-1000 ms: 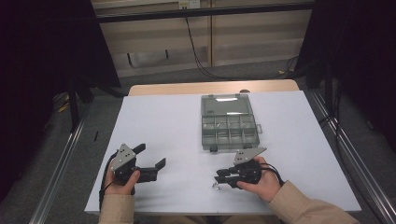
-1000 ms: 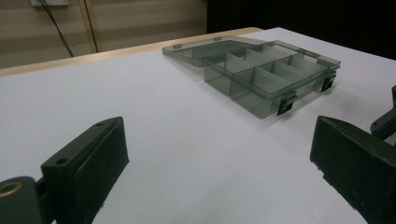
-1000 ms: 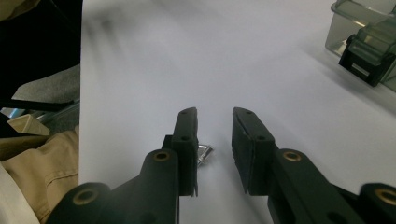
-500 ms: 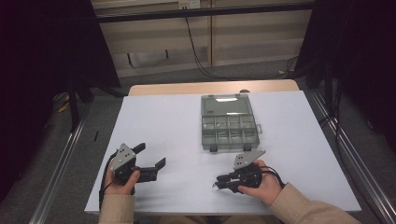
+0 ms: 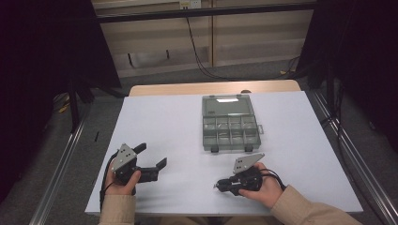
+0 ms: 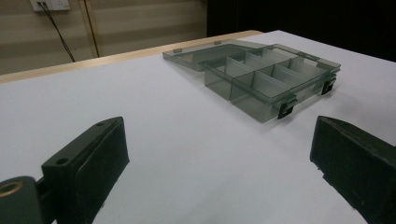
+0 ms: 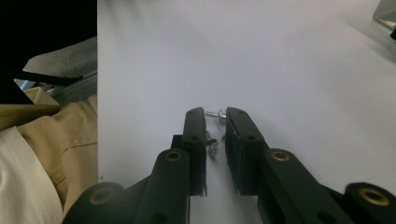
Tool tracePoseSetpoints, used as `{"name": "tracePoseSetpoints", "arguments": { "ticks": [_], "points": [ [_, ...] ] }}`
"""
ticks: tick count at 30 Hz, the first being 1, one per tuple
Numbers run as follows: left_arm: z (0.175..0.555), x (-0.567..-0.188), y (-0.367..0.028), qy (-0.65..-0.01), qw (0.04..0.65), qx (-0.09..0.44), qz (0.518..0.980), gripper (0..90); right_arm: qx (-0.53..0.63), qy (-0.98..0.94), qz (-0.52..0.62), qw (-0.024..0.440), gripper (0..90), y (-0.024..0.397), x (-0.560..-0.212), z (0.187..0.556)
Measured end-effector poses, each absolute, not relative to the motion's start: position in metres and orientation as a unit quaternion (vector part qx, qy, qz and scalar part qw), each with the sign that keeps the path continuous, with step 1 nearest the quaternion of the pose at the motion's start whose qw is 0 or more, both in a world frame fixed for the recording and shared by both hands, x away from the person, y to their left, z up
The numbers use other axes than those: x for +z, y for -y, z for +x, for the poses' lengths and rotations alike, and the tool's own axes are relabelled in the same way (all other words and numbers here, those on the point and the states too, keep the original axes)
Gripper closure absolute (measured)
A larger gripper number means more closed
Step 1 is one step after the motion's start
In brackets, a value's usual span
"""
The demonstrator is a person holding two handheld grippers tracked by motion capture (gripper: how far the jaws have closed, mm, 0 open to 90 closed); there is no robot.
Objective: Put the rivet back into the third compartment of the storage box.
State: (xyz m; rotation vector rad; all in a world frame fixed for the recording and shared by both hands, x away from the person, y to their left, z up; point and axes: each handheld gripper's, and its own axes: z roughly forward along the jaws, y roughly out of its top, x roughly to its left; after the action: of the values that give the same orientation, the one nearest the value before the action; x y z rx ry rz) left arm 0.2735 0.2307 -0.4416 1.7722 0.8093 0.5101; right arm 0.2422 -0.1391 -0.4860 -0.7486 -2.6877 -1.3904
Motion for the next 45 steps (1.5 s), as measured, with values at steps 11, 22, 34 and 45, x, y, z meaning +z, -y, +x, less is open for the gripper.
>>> {"name": "tracePoseSetpoints", "arguments": {
  "ticks": [11,22,34,45],
  "points": [
    [0.274,-0.442,-0.23,-0.34,0.537,0.213,0.742,4.1,-0.437,0.87,-0.228,0.0,85.2,0.137,-0.488,0.242],
    [0.274,-0.443,-0.229,-0.341,0.536,0.211,0.743,4.1,-0.468,0.847,-0.253,0.004,85.5,0.148,-0.48,0.246],
    [0.275,-0.442,-0.228,-0.339,0.536,0.21,0.745,4.1,-0.499,0.82,-0.279,-0.027,85.5,0.161,-0.471,0.255],
    [0.276,-0.443,-0.228,-0.337,0.538,0.207,0.745,4.1,-0.508,0.808,-0.294,-0.042,85.5,0.168,-0.464,0.266]
  ]
}}
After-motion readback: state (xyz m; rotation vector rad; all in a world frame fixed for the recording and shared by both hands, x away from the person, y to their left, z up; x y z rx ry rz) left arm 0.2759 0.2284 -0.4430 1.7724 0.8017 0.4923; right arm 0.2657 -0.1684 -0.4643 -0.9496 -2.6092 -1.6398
